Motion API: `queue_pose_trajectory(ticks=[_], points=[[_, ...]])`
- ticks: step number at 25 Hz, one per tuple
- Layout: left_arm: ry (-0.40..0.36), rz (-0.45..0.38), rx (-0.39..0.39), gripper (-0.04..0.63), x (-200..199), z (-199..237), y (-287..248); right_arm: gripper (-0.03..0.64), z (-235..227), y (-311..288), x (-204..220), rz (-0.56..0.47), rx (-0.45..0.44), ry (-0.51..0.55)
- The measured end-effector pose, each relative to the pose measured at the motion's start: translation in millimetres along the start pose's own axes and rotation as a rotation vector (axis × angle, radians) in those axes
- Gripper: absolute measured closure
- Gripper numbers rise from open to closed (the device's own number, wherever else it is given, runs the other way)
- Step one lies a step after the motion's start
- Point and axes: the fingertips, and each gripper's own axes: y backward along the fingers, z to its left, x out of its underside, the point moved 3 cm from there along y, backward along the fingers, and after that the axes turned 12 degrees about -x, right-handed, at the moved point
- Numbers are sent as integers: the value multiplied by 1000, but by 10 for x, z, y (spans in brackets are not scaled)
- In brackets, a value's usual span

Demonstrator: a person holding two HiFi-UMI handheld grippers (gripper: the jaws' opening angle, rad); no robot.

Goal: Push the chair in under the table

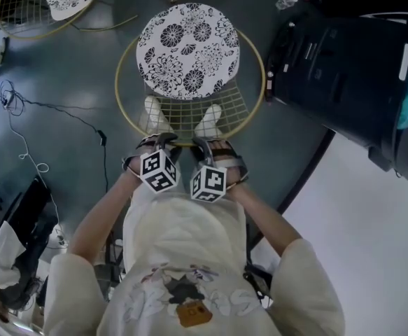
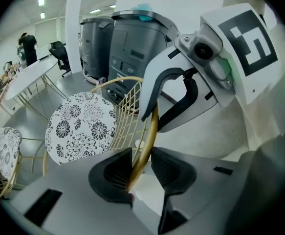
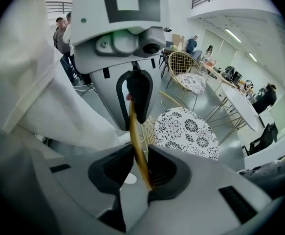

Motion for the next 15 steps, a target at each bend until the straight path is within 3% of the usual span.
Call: queue_pose_trajectory(ticks=[15], points=[[-10,-61,-59,466,74,-56,66,515,99,1,-44,-14,21,-101]])
